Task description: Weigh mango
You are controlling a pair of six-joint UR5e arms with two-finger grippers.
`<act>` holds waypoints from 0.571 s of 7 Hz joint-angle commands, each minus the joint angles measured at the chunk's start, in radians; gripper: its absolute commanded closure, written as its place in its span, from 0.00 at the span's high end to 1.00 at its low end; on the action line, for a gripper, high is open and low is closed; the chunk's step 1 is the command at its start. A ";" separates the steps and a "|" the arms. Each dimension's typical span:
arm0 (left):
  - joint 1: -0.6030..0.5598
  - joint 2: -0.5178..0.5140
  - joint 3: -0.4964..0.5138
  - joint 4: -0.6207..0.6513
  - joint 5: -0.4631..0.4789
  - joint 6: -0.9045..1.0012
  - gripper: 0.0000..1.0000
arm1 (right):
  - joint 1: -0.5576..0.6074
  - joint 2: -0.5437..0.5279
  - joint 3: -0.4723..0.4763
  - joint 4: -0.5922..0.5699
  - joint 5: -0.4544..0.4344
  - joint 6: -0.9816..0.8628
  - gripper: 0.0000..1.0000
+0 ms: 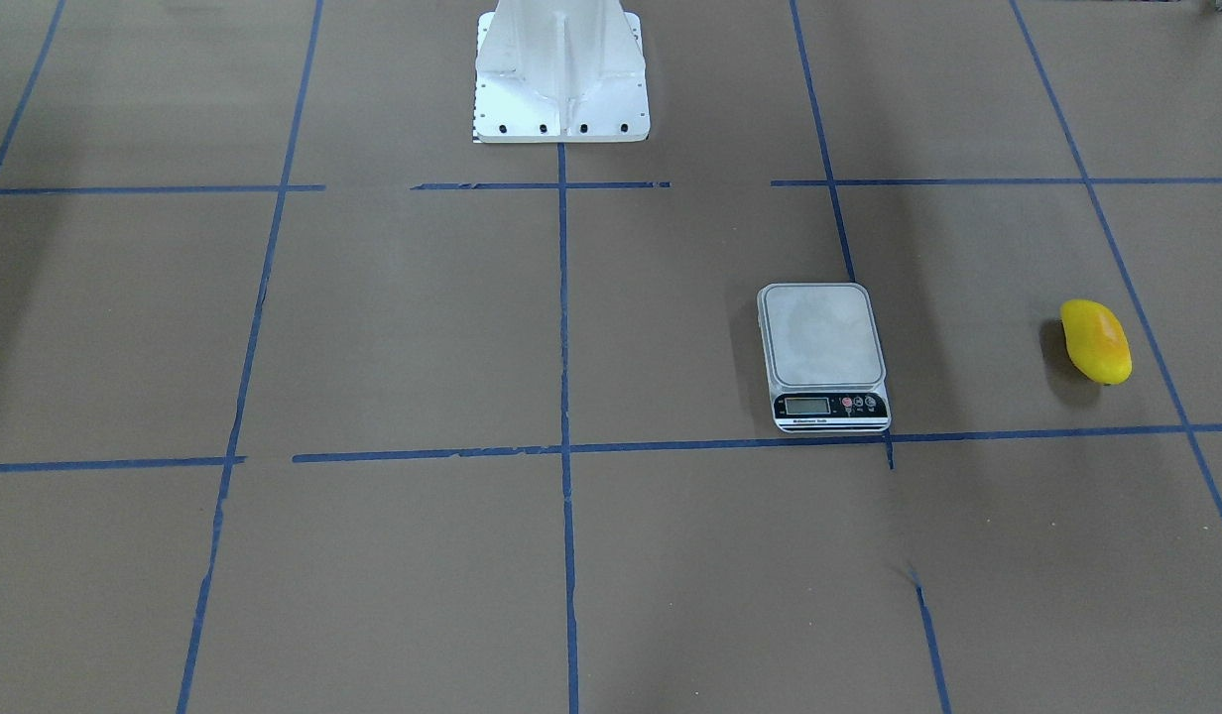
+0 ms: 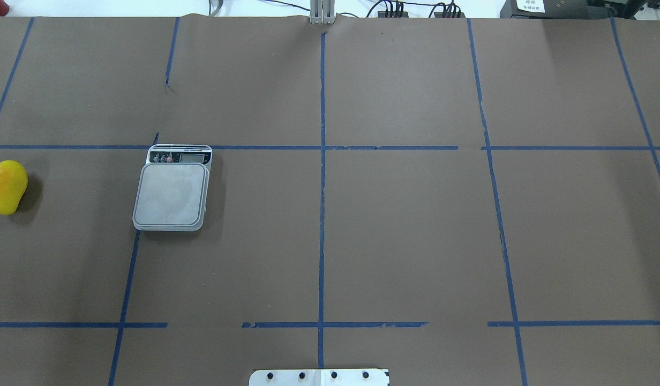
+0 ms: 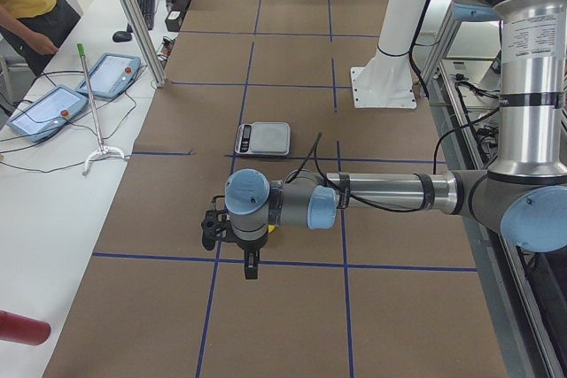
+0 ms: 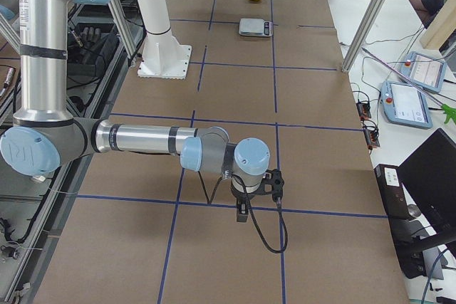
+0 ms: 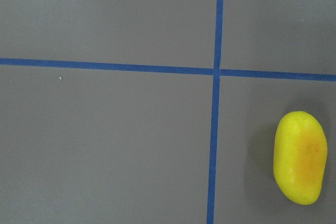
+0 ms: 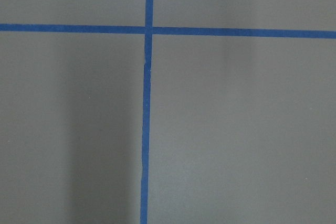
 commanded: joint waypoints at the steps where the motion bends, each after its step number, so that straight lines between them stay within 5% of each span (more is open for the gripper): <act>1: 0.003 0.015 -0.001 0.000 0.002 -0.001 1.00 | 0.000 0.000 0.000 0.000 0.000 0.000 1.00; 4: 0.006 0.007 -0.005 -0.010 0.089 -0.001 1.00 | 0.000 0.000 0.000 0.000 0.000 0.000 1.00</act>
